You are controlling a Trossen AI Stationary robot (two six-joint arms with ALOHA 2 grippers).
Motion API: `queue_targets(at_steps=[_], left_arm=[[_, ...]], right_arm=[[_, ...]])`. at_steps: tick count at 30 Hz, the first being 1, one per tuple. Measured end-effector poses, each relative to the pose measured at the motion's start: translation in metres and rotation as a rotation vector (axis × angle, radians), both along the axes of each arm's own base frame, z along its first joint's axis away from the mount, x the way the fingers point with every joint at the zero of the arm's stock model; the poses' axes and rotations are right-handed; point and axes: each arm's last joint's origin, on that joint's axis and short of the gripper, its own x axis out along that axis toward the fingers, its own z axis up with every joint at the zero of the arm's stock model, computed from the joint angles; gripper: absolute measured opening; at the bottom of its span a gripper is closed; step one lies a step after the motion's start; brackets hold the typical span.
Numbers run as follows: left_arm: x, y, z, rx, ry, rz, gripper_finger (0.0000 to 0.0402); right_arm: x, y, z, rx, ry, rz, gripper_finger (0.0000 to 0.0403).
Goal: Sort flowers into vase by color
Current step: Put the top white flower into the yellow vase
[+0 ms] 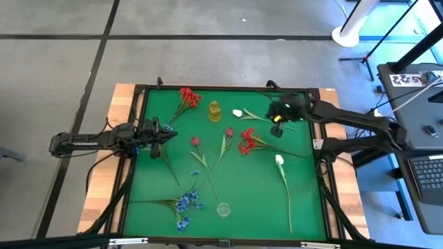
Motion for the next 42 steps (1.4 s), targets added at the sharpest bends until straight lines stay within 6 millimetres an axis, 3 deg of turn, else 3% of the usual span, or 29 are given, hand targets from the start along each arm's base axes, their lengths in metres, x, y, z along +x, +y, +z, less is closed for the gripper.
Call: queue_targets(at_steps=[5, 12, 23, 32, 42], left_arm=[[0.0, 0.0, 0.0, 0.0, 0.0, 0.0, 0.0], [0.0, 0.0, 0.0, 0.0, 0.0, 0.0, 0.0], [0.0, 0.0, 0.0, 0.0, 0.0, 0.0, 0.0], [0.0, 0.0, 0.0, 0.0, 0.0, 0.0, 0.0], [0.0, 0.0, 0.0, 0.0, 0.0, 0.0, 0.0]], right_arm=[[0.011, -0.032, -0.041, 0.146, 0.137, -0.047, 0.0119], [0.009, -0.061, -0.068, 0.205, 0.211, -0.148, 0.0191], [0.028, -0.077, -0.079, 0.147, 0.087, -0.172, 0.0198], [0.031, -0.08, -0.107, 0.19, 0.194, -0.19, 0.0198], [0.033, -0.081, -0.117, 0.209, 0.225, -0.194, 0.0193]])
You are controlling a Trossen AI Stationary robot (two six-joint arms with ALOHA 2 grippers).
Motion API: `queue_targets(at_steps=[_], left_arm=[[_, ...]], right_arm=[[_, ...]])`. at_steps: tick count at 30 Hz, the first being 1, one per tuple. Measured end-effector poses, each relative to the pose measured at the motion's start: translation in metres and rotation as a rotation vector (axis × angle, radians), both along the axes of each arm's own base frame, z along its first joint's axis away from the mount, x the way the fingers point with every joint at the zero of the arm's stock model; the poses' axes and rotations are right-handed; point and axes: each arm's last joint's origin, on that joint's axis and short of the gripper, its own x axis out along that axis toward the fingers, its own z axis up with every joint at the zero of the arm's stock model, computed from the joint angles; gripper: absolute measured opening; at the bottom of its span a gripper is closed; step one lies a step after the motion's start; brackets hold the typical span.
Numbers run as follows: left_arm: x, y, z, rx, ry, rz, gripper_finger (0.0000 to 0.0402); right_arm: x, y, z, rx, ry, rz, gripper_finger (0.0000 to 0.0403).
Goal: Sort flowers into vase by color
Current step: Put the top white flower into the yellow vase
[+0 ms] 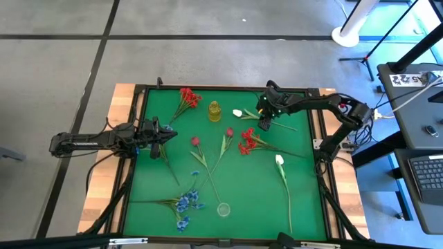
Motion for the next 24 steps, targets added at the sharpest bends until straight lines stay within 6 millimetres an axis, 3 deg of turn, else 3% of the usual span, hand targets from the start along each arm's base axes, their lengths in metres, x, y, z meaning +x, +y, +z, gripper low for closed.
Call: queue_targets(at_steps=[5, 11, 20, 24], left_arm=[[0.0, 0.0, 0.0, 0.0, 0.0, 0.0, 0.0], [0.0, 0.0, 0.0, 0.0, -0.001, 0.0, 0.0], [0.0, 0.0, 0.0, 0.0, 0.0, 0.0, 0.0], [0.0, 0.0, 0.0, 0.0, 0.0, 0.0, 0.0]], right_arm=[[0.0, 0.0, 0.0, -0.002, 0.002, -0.002, 0.0134], [0.0, 0.0, 0.0, -0.007, 0.0, -0.006, 0.0017], [0.003, -0.002, 0.003, 0.007, -0.07, -0.064, 0.0006], [0.005, -0.003, 0.022, -0.03, -0.17, -0.086, 0.0008]])
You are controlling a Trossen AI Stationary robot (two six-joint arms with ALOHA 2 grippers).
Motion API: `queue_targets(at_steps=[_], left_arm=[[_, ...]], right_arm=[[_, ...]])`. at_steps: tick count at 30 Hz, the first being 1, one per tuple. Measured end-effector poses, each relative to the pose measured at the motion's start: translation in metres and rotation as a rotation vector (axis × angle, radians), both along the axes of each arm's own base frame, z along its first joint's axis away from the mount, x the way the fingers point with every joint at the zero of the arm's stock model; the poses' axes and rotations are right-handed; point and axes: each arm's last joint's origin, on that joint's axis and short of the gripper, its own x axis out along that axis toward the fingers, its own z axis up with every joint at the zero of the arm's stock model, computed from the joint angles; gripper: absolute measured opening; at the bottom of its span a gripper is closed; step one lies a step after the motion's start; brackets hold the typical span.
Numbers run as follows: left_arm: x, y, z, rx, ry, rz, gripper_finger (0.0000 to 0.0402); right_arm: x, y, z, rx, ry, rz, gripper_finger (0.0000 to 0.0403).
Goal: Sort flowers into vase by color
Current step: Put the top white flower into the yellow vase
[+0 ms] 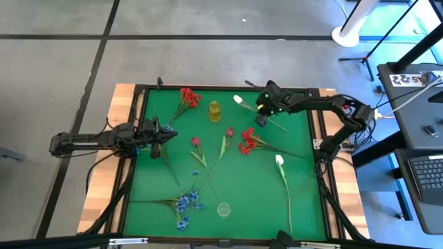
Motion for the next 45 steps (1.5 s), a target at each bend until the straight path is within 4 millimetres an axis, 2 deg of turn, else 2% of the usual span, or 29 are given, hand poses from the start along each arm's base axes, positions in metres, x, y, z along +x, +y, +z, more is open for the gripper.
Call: queue_targets(at_steps=[5, 13, 18, 22, 26, 30, 39, 45], left_arm=[[0.0, 0.0, 0.0, 0.0, 0.0, 0.0, 0.0], [0.0, 0.0, 0.0, 0.0, 0.0, 0.0, 0.0], [0.0, 0.0, 0.0, 0.0, 0.0, 0.0, 0.0], [0.0, 0.0, 0.0, 0.0, 0.0, 0.0, 0.0], [0.0, 0.0, 0.0, 0.0, 0.0, 0.0, 0.0], [0.0, 0.0, 0.0, 0.0, 0.0, 0.0, 0.0], [0.0, 0.0, 0.0, 0.0, 0.0, 0.0, 0.0], [0.0, 0.0, 0.0, 0.0, 0.0, 0.0, 0.0]], right_arm=[[0.001, 0.001, 0.045, -0.089, -0.262, -0.005, 0.0005], [0.004, 0.015, 0.133, -0.245, -0.903, 0.132, 0.0002], [0.016, 0.036, 0.163, -0.339, -1.218, 0.253, 0.0001], [0.027, 0.046, 0.165, -0.391, -1.336, 0.306, 0.0001], [0.035, 0.045, 0.159, -0.435, -1.412, 0.327, 0.0001], [0.05, 0.037, 0.15, -0.416, -1.407, 0.334, 0.0001], [0.105, 0.013, 0.144, -0.295, -1.405, 0.481, 0.0001], [0.12, 0.0, 0.133, -0.359, -1.382, 0.478, 0.0001]])
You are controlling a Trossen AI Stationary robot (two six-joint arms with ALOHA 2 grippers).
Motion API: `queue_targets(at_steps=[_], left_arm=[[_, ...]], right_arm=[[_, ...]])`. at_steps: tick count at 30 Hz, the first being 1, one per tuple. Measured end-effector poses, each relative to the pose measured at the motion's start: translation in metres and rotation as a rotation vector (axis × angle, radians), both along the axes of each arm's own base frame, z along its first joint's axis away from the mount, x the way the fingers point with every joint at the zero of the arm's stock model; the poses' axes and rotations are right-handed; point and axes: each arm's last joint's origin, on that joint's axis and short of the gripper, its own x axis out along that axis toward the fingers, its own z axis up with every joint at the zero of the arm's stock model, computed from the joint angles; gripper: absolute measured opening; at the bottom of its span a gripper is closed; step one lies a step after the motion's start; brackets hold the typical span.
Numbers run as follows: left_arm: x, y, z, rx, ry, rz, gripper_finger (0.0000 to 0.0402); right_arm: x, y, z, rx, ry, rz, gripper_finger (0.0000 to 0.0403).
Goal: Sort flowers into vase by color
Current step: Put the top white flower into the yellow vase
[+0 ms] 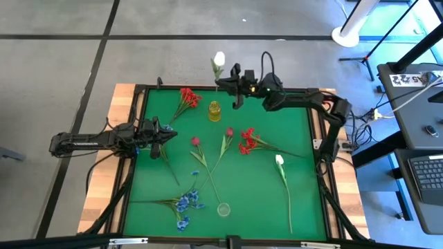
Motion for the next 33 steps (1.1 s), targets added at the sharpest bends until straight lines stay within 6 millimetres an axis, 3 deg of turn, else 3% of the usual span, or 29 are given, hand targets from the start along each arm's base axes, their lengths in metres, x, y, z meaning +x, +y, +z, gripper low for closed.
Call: queue_targets(at_steps=[9, 25, 33], left_arm=[[0.0, 0.0, 0.0, 0.0, -0.001, 0.0, 0.0], [0.0, 0.0, 0.0, 0.0, 0.0, 0.0, 0.0], [0.0, 0.0, 0.0, 0.0, -0.001, 0.0, 0.0]], right_arm=[[-0.001, -0.024, -0.017, 0.023, 0.029, -0.058, 0.0001], [0.016, -0.034, -0.037, 0.063, 0.024, -0.052, 0.0001], [0.022, -0.038, -0.053, 0.208, 0.159, -0.031, 0.0014]])
